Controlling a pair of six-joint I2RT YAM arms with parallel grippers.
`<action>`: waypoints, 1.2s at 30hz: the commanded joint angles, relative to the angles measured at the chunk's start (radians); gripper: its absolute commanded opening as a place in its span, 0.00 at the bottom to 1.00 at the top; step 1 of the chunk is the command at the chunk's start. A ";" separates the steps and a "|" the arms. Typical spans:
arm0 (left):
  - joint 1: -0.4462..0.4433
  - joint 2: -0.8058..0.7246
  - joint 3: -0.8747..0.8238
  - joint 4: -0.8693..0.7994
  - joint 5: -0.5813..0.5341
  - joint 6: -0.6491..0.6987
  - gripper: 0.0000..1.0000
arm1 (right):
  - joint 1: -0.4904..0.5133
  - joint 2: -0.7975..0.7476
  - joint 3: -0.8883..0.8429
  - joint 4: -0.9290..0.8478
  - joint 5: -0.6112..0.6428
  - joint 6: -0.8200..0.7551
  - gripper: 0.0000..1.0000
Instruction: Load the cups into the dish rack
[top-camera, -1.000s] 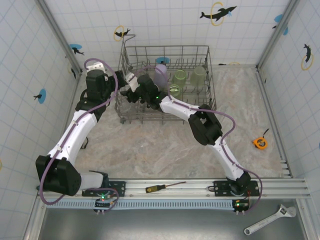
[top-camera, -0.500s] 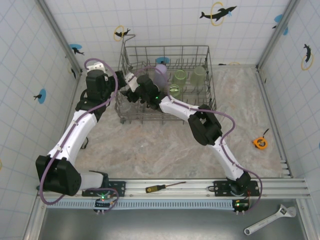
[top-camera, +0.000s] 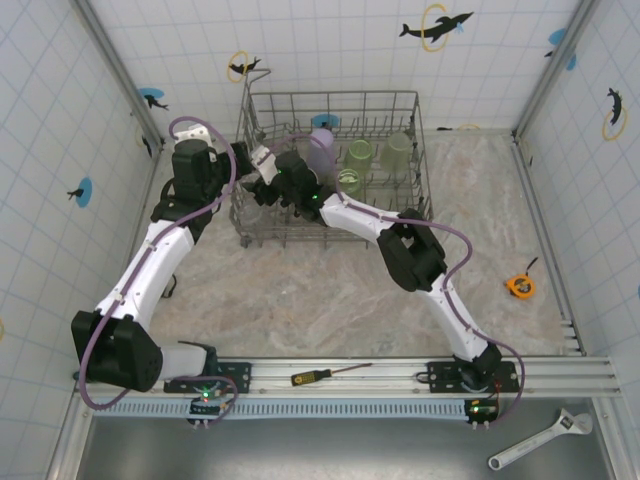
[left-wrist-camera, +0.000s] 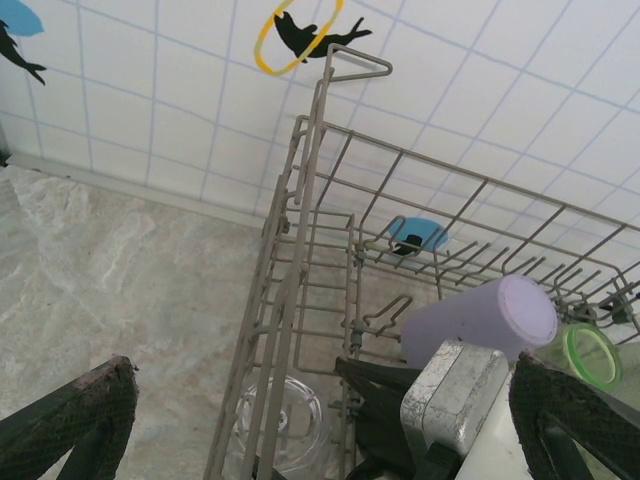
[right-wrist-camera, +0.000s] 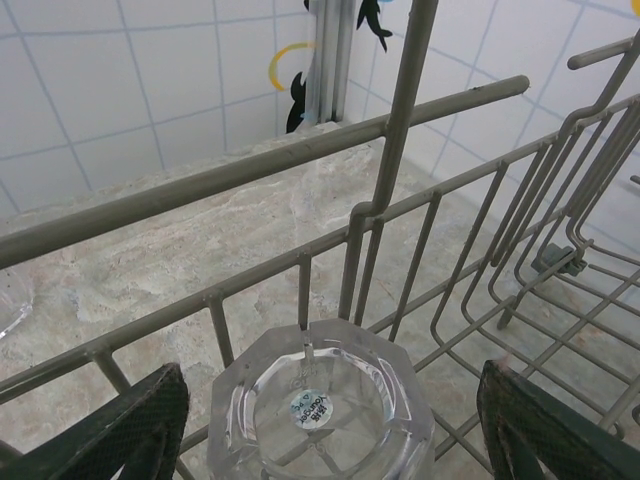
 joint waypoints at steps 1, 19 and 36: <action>0.009 -0.020 -0.013 0.009 0.012 0.000 0.98 | 0.010 0.003 -0.051 0.044 0.005 0.005 0.79; 0.011 -0.035 -0.008 0.006 0.016 0.002 0.98 | 0.005 -0.220 -0.182 0.091 0.064 0.039 1.00; 0.015 -0.043 -0.024 0.023 0.007 -0.022 0.98 | -0.011 -0.371 -0.248 -0.016 0.136 0.037 1.00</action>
